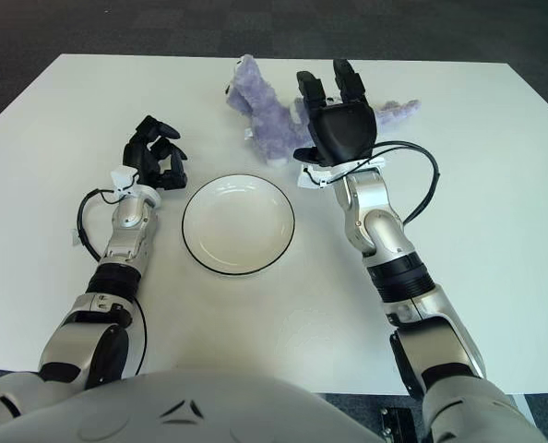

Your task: Put the doll into the plate.

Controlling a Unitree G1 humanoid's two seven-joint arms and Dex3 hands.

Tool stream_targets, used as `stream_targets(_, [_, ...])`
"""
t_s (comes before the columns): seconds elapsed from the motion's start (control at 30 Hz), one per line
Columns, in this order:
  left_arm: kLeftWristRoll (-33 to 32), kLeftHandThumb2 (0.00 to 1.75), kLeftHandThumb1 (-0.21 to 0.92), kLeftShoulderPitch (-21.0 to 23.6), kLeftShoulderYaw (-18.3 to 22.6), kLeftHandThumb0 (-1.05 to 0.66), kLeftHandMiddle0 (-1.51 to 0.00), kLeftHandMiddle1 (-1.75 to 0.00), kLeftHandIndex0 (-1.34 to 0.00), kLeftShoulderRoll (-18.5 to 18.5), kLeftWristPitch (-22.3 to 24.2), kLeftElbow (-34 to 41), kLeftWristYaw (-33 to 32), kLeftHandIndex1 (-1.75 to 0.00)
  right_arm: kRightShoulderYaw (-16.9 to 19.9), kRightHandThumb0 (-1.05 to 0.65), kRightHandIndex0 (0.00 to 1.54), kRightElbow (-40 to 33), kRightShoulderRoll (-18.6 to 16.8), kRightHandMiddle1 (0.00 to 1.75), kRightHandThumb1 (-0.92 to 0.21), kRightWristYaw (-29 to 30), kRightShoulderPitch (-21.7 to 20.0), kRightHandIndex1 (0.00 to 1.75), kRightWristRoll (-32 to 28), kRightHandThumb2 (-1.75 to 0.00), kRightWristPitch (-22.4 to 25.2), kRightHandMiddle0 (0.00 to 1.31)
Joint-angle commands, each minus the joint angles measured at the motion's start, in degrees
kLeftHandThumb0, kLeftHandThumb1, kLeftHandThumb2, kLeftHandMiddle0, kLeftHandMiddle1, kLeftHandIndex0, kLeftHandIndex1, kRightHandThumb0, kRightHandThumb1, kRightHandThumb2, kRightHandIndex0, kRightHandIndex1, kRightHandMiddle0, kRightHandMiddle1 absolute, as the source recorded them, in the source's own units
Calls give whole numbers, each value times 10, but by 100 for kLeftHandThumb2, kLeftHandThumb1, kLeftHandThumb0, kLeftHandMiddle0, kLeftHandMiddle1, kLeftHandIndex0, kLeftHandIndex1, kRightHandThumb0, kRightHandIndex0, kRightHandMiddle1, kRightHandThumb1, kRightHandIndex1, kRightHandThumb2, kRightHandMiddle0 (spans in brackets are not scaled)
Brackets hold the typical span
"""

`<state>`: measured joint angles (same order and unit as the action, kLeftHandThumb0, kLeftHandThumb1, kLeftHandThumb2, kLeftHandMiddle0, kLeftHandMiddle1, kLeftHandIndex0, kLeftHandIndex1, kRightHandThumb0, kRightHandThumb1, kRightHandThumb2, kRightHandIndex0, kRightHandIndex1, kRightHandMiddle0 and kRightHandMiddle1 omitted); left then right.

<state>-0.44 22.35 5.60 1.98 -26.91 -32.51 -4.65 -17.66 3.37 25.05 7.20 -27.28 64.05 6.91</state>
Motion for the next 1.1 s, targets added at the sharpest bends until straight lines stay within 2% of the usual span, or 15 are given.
stream_targets(0.0, [7,154,9,-45,-2,-2,-79,-175,-64,1,-12,-36,-4,-159,-12,-77,6,15,6,38,-58,-27,-28,2,0,-66,-4,0])
stream_targets(0.23, [5,157,6,-45,-3,-2,-83,-175,-63,1,-17,-39,-2,-159,-16,-80,8,35,2,33,-60,-54,-49,2,-16,-64,-4,0])
stream_targets(0.47, [4,158,6,-45,-4,-2,-84,-175,-62,2,-23,-42,1,-162,-27,-79,9,92,-3,28,-60,-45,-81,3,-23,-63,-10,0])
stream_targets(0.87, [0,159,5,-45,-4,-2,-84,-175,-62,4,-30,-45,4,-162,-47,-76,10,164,-14,39,-58,-26,-117,2,-17,-63,9,0])
stream_targets(0.97, [-7,153,13,-45,-2,-1,-69,-175,-61,5,-32,-47,10,-170,-53,-76,9,187,-16,40,-57,-21,-128,2,-20,-64,9,0])
stream_targets(1.07, [-9,151,15,-44,0,-1,-64,-175,-60,6,-40,-50,10,-173,-56,-78,9,205,-16,40,-58,-12,-136,2,-27,-64,1,0])
